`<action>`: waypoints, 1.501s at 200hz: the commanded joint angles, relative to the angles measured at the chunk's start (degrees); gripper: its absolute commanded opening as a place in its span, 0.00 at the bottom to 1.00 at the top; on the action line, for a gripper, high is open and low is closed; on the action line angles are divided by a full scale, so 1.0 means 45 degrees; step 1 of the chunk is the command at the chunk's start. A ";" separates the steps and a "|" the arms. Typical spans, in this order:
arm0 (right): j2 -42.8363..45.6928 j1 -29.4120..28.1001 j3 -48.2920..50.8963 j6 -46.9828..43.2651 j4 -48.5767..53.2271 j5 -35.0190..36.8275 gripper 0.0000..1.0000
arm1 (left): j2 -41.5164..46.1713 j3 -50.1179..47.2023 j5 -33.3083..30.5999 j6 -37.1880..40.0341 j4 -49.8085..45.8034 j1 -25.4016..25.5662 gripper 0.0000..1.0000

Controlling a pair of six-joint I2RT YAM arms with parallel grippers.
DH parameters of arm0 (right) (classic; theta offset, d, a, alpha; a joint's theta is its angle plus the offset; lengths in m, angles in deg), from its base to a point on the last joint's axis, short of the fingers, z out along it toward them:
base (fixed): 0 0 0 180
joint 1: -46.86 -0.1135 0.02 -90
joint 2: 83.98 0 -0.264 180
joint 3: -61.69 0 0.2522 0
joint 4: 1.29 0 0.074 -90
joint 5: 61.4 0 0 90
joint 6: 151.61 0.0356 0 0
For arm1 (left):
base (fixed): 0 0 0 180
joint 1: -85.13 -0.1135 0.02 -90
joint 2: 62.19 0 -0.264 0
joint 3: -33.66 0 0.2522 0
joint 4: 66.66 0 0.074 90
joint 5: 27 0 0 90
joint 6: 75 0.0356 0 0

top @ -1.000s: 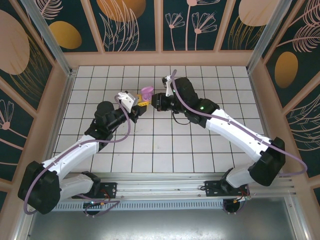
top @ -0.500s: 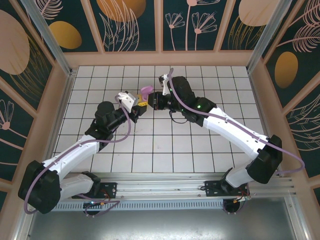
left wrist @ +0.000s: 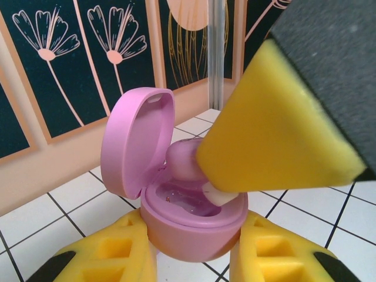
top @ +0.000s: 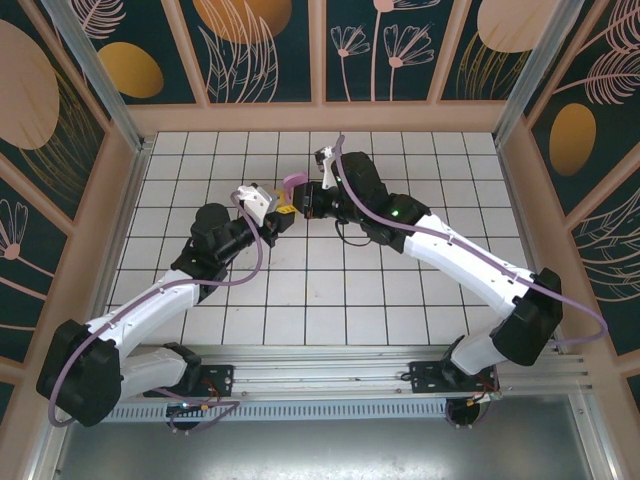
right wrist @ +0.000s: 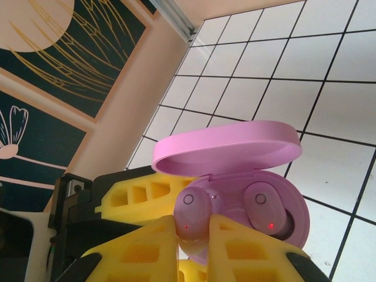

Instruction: Insert the wireless bluetooth earbuds into the charging case

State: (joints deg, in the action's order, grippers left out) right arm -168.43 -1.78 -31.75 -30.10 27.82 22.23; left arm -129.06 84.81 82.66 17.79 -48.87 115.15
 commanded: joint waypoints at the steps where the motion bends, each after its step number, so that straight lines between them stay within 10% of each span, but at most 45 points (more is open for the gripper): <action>1: -0.0146 -0.0089 -0.0243 0.0301 -0.0530 0.0157 0.16 | 0.0114 -0.0085 0.0336 -0.0111 0.0684 0.0062 0.06; 300: 0.1695 -0.0367 -0.0184 0.0284 0.0399 0.1103 0.29 | 0.0095 -0.0557 0.0541 -0.0890 0.1094 0.0048 0.07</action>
State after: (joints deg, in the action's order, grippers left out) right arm -164.87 -3.09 -32.32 -28.22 29.83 25.33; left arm -129.04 82.95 83.55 15.60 -47.60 115.15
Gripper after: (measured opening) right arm 0.294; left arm 0.257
